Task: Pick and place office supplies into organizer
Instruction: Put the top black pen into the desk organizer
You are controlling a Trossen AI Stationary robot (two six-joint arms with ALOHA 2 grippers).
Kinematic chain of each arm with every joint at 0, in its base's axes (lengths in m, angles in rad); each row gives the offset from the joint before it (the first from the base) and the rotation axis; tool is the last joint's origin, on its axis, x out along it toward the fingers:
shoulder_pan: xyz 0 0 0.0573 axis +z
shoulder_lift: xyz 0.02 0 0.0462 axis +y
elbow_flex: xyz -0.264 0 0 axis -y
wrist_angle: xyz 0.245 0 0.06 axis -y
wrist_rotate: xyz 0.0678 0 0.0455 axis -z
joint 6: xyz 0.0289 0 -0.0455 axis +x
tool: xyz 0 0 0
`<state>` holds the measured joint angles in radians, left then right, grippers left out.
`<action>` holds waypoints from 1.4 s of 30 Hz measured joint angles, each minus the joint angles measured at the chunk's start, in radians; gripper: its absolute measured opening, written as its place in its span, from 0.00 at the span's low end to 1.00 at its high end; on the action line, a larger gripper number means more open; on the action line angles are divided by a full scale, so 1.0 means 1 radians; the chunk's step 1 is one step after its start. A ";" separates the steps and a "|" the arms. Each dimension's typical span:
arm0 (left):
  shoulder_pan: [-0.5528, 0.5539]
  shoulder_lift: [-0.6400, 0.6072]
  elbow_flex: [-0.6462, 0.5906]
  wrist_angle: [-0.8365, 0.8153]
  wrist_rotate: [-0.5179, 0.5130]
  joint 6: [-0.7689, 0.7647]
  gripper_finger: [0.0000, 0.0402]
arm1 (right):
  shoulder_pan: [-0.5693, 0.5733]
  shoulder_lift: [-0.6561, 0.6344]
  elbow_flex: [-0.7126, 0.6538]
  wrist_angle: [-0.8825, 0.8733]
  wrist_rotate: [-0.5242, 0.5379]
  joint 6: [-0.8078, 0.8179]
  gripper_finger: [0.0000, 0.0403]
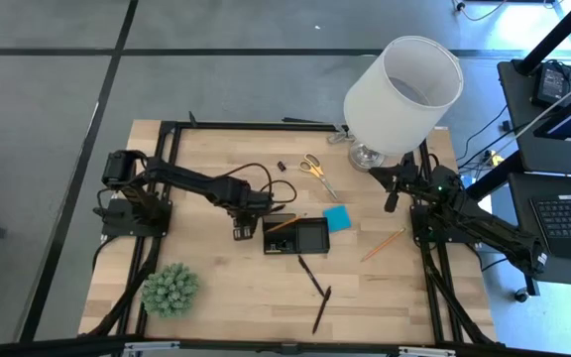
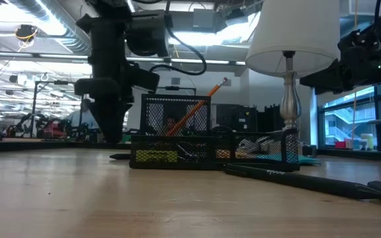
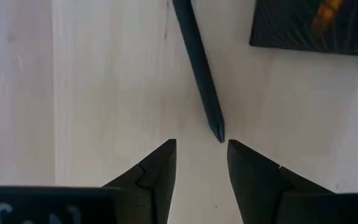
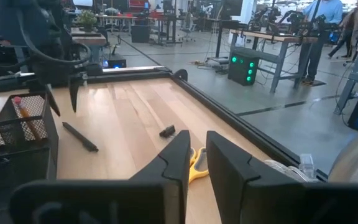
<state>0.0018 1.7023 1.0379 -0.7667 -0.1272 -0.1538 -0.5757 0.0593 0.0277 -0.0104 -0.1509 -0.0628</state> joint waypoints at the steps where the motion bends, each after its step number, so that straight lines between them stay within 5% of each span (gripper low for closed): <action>1: -0.005 0.000 0.000 -0.001 -0.001 -0.003 0.34 | 0.000 0.000 0.000 0.000 0.000 0.000 0.14; 42: -0.060 0.009 0.000 0.059 -0.060 -0.170 0.34 | 0.000 0.000 0.000 0.000 0.003 0.001 0.14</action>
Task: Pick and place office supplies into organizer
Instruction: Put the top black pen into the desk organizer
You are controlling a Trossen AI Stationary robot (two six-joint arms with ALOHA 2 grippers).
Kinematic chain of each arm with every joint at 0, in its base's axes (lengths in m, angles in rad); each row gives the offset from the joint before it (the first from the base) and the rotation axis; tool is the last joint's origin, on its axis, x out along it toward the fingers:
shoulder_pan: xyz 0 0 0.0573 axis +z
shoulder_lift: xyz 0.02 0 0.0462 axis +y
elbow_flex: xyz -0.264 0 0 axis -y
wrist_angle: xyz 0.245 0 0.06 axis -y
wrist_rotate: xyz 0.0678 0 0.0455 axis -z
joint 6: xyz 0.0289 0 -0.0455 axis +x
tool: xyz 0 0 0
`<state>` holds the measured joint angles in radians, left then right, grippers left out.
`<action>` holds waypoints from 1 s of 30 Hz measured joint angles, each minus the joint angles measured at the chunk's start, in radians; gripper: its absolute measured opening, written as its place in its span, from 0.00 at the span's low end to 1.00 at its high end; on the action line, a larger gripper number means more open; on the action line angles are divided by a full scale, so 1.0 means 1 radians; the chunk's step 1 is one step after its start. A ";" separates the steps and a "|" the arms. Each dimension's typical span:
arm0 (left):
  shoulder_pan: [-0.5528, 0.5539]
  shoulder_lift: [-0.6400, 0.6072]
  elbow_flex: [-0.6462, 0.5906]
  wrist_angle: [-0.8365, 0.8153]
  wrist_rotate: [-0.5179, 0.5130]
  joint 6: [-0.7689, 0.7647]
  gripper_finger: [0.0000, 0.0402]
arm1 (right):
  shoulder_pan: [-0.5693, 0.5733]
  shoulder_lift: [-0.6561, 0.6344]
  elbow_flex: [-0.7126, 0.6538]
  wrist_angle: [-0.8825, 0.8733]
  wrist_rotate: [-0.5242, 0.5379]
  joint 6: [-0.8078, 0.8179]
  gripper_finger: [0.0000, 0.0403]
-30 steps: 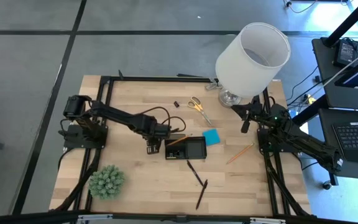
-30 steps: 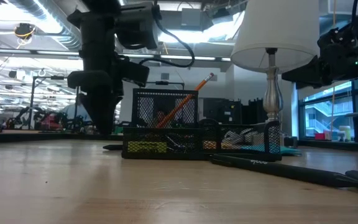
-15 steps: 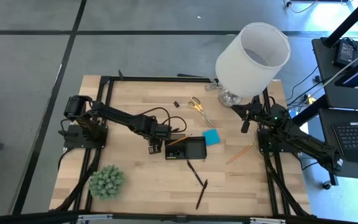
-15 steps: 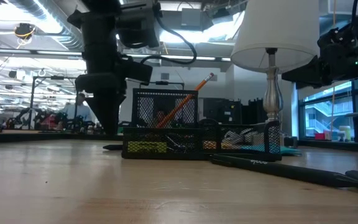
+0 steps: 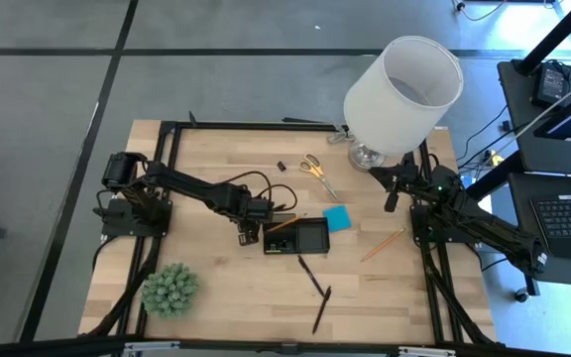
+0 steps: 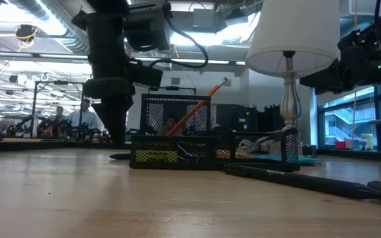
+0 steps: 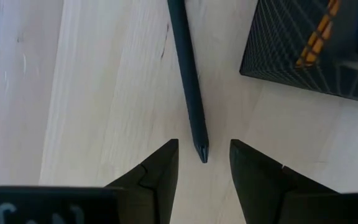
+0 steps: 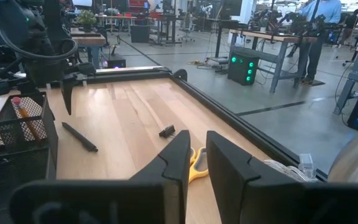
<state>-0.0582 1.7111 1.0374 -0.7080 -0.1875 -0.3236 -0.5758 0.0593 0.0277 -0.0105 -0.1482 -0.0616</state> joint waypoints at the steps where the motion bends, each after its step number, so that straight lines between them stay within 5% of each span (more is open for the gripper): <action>1: 0.000 0.000 0.000 0.001 0.000 0.003 0.34 | 0.000 0.000 0.000 0.000 0.000 0.000 0.14; 30: 0.001 0.025 0.001 0.008 -0.004 -0.076 0.34 | 0.000 0.000 0.000 0.000 0.000 0.000 0.14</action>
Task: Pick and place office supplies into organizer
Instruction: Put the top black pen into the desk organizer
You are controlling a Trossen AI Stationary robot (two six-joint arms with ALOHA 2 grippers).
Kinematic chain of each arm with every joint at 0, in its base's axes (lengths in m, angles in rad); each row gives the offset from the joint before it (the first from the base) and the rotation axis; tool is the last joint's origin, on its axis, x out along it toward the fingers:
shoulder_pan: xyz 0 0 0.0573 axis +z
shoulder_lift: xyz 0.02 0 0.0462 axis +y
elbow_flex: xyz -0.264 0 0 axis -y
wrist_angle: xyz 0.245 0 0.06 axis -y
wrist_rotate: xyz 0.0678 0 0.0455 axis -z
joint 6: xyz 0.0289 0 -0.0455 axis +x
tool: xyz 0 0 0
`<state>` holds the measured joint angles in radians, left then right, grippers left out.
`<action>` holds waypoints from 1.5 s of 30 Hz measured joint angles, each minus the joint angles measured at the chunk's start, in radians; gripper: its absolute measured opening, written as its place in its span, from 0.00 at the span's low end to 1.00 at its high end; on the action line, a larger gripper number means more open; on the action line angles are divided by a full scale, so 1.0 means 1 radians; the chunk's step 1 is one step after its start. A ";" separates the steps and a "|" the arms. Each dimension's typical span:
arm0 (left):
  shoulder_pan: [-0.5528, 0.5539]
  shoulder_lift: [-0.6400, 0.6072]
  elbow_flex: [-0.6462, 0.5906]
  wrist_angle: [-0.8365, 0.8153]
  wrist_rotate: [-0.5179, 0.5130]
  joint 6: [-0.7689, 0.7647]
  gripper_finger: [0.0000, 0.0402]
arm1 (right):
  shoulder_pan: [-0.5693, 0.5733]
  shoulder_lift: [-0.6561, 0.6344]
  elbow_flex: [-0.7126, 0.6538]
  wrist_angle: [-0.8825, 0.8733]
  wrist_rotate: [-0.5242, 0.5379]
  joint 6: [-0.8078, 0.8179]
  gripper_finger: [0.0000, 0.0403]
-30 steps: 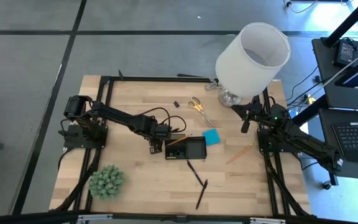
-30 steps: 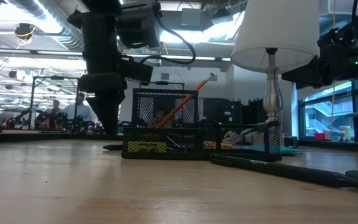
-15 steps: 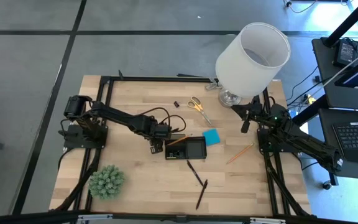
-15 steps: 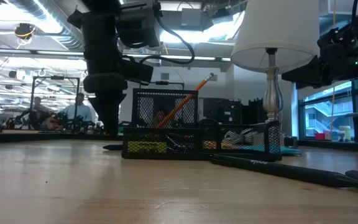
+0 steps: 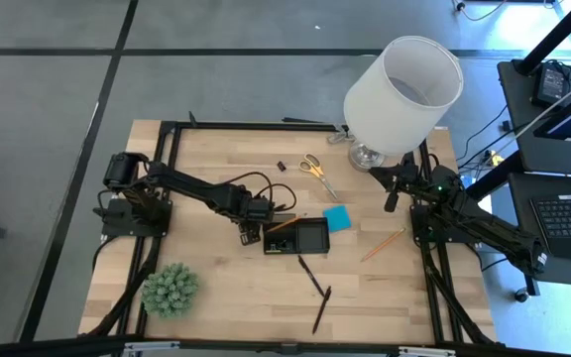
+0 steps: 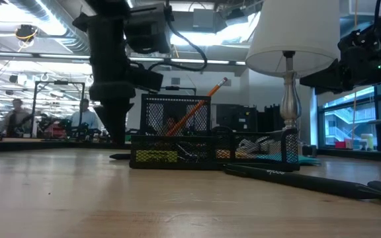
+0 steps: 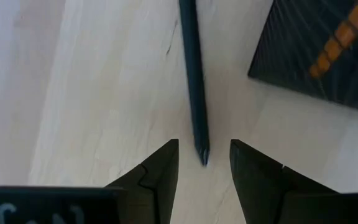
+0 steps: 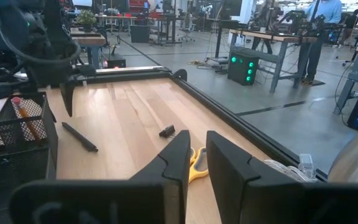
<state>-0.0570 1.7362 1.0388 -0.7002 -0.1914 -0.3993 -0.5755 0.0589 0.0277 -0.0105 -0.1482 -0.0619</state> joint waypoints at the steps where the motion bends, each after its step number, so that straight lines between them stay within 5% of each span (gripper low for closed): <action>1: 0.000 0.009 0.000 0.003 0.001 0.000 0.34 | 0.000 0.000 0.000 0.000 0.000 0.000 0.14; 45: 0.000 0.057 -0.002 0.062 0.018 -0.093 0.34 | 0.000 0.000 0.000 0.000 0.000 0.000 0.14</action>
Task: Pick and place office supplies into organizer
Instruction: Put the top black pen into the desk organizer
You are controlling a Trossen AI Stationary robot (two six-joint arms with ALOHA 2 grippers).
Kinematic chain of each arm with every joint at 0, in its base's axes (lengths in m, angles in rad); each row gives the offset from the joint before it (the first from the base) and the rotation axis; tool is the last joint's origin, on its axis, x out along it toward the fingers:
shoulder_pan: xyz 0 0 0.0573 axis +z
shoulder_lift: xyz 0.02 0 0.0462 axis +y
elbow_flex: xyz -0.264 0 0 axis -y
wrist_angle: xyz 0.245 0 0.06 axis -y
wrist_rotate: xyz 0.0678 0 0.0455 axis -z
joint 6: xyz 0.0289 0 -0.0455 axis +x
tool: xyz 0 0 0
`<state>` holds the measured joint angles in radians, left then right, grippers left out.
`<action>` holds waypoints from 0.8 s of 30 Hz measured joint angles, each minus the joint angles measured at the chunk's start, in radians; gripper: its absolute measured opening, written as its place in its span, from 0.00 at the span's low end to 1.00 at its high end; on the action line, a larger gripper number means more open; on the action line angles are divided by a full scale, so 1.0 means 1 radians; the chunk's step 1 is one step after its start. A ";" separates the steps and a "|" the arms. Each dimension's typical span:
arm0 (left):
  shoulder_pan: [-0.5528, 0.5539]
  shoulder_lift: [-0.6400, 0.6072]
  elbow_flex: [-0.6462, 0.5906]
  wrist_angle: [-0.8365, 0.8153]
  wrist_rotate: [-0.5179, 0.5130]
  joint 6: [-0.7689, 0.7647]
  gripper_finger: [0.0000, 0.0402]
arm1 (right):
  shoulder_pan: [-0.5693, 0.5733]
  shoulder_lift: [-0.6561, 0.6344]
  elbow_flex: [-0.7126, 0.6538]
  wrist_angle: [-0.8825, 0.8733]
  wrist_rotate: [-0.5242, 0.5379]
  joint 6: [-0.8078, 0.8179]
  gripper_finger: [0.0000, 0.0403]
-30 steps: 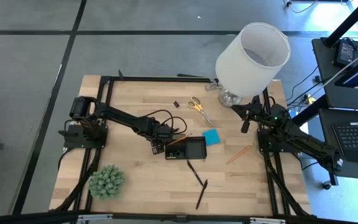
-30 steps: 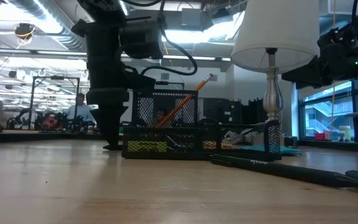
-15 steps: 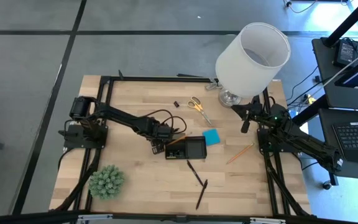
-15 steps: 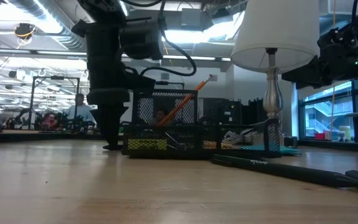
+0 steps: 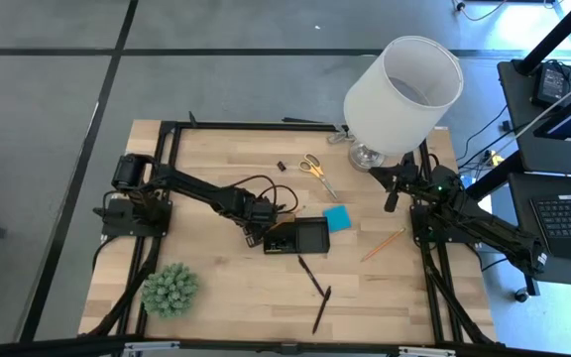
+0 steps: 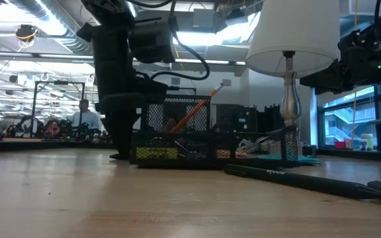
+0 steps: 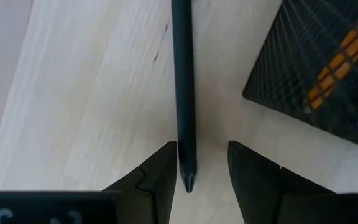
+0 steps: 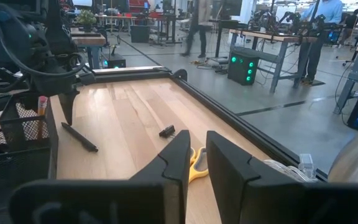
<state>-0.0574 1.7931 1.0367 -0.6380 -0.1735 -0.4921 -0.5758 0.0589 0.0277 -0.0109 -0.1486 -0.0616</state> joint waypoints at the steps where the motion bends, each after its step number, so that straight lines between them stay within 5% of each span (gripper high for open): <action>1: 0.000 0.000 0.000 0.000 -0.001 -0.003 0.34 | 0.000 0.000 0.000 0.000 0.000 0.000 0.14; 24: 0.000 -0.003 0.002 -0.017 0.031 -0.095 0.34 | 0.000 0.000 0.000 0.000 0.000 -0.002 0.14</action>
<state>-0.0570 1.7901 1.0385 -0.6548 -0.1426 -0.5875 -0.5760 0.0589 0.0277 -0.0109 -0.1486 -0.0631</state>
